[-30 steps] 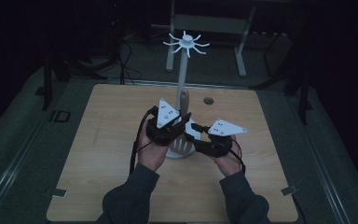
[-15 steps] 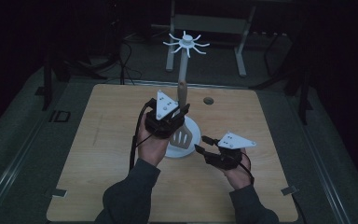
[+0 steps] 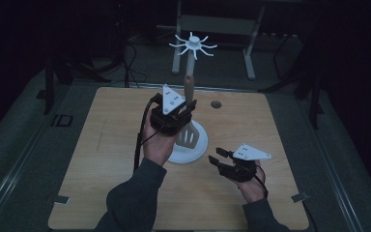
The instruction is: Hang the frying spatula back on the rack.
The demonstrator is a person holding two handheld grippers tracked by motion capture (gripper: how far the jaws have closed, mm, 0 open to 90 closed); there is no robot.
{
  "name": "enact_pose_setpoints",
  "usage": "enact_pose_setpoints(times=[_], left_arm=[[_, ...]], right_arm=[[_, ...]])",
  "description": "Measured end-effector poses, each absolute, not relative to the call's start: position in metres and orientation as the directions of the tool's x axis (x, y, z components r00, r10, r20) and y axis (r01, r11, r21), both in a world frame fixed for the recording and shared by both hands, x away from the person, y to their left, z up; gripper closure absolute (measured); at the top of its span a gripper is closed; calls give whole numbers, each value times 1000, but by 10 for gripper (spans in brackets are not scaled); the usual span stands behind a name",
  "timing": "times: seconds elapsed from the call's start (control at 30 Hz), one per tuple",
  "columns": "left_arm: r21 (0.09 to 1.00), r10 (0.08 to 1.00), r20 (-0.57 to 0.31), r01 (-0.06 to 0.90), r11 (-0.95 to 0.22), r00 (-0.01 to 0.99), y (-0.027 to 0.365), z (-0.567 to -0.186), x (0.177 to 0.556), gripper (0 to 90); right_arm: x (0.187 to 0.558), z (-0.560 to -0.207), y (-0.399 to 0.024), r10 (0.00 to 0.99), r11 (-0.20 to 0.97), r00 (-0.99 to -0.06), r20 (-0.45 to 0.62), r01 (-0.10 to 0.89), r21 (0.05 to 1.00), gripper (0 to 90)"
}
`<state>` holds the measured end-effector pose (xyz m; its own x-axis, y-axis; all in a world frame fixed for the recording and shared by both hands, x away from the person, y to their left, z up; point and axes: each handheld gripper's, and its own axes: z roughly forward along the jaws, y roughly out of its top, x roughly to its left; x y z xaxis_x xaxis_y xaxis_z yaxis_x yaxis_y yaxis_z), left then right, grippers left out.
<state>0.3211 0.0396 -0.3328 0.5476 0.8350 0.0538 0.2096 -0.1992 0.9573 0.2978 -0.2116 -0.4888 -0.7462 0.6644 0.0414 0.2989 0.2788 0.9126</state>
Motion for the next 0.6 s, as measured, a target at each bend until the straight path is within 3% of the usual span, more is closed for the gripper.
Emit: enact_pose_setpoints(times=[0.6], left_arm=[[951, 867, 81, 221, -214, 491, 27, -318, 334, 746]], right_arm=[[297, -492, -216, 673, 264, -738, 59, 313, 912, 546]])
